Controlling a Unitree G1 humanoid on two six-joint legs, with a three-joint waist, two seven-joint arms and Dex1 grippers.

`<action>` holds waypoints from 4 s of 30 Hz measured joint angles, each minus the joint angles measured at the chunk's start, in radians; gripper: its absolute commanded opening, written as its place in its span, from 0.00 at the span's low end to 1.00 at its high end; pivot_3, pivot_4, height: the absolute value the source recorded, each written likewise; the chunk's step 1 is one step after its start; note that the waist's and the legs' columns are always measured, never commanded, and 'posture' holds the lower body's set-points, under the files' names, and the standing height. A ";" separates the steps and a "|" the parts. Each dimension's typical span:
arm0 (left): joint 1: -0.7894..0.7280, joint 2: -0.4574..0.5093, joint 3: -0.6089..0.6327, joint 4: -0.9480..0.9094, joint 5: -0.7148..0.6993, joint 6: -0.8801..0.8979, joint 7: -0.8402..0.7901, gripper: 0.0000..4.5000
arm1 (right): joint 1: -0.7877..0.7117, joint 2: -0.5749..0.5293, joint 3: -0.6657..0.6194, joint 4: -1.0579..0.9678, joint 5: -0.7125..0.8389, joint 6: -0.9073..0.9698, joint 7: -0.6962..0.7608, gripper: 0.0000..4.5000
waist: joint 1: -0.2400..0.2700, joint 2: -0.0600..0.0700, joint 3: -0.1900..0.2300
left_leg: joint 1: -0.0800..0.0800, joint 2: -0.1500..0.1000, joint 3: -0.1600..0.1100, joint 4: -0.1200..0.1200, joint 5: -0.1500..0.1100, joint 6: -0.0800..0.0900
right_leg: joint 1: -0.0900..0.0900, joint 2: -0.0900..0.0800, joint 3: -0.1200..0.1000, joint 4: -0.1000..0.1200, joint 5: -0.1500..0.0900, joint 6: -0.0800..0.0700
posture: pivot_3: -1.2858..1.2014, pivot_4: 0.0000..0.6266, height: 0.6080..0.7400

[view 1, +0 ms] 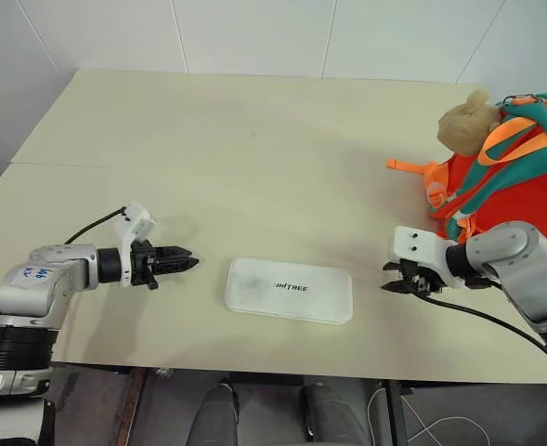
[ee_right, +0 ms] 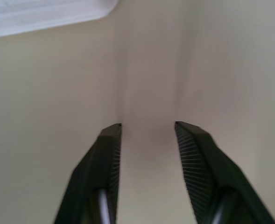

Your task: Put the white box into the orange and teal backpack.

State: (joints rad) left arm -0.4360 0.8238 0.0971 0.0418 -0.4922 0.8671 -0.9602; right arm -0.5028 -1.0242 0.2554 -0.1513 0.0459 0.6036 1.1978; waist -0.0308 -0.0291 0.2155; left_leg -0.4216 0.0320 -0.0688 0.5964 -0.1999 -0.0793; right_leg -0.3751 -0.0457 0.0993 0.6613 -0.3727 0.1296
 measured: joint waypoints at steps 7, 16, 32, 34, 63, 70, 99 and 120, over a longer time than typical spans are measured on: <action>-0.032 0.024 0.020 -0.048 -0.079 0.113 -0.025 1.00 | -0.005 0.000 -0.020 0.037 -0.011 -0.019 -0.020 1.00 | 0.000 0.000 0.000 | 0.000 0.000 0.000 0.000 0.000 0.000 | 0.000 0.000 0.000 0.000 0.000 0.000 | 0.52 0.24 1.00; -0.091 0.057 -0.013 -0.027 -0.115 0.276 -0.037 1.00 | -0.002 0.008 -0.021 0.028 -0.010 -0.012 -0.032 1.00 | -0.003 0.000 0.000 | 0.000 0.000 0.000 0.000 0.000 0.000 | 0.000 0.000 0.000 0.001 0.000 0.000 | 0.52 0.24 1.00; -0.226 -0.134 0.009 0.168 -0.222 0.736 0.046 1.00 | 0.058 0.066 -0.047 -0.112 0.016 0.106 -0.107 1.00 | -0.009 0.000 0.000 | 0.000 0.000 -0.001 0.004 0.000 0.000 | 0.000 0.001 0.000 0.004 0.000 0.000 | 0.52 0.24 1.00; -0.220 -0.153 0.023 0.180 -0.230 0.740 0.056 1.00 | 0.062 0.068 -0.048 -0.119 0.018 0.118 -0.115 1.00 | -0.007 0.000 0.000 | 0.000 0.000 -0.001 0.005 0.000 0.000 | 0.001 0.001 0.000 0.004 0.000 0.000 | 0.52 0.24 1.00; -0.184 -0.271 0.047 0.198 -0.364 0.734 0.209 1.00 | 0.023 0.191 0.018 -0.155 0.023 0.183 -0.173 1.00 | -0.003 -0.001 -0.001 | 0.015 -0.001 0.000 0.003 -0.001 0.000 | 0.018 0.000 0.000 -0.003 0.003 0.003 | 0.52 0.24 1.00; -0.167 -0.301 0.064 0.165 -0.371 0.734 0.246 0.86 | 0.020 0.191 0.021 -0.155 0.024 0.183 -0.173 1.00 | 0.000 -0.001 -0.001 | 0.015 -0.001 0.000 0.002 -0.001 0.000 | 0.018 0.000 0.000 -0.004 0.003 0.003 | 0.52 0.24 1.00; -0.171 -0.188 0.007 0.070 -0.393 0.644 0.113 0.29 | 0.103 0.096 -0.385 -0.207 0.310 0.345 -0.167 1.00 | 0.001 -0.002 0.000 | 0.013 0.000 0.000 -0.004 -0.002 0.000 | 0.015 0.000 0.000 -0.010 0.001 0.001 | 0.52 0.24 1.00; -0.308 -0.292 0.248 0.132 -0.398 0.667 0.286 0.28 | 0.254 -0.011 -0.660 -0.097 0.335 0.314 -0.303 1.00 | 0.002 -0.001 0.000 | -0.003 0.000 0.001 -0.001 -0.003 0.000 | 0.001 0.000 0.001 -0.009 0.001 0.004 | 0.52 0.24 1.00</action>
State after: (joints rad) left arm -0.7439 0.5321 0.3456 0.1738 -0.8898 1.5343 -0.6738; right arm -0.2487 -1.0348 -0.4045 -0.2481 0.3812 0.9171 0.8945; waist -0.0284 -0.0303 0.2153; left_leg -0.4242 0.0316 -0.0674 0.5958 -0.2032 -0.0796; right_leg -0.3743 -0.0458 0.1003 0.6527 -0.3720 0.1331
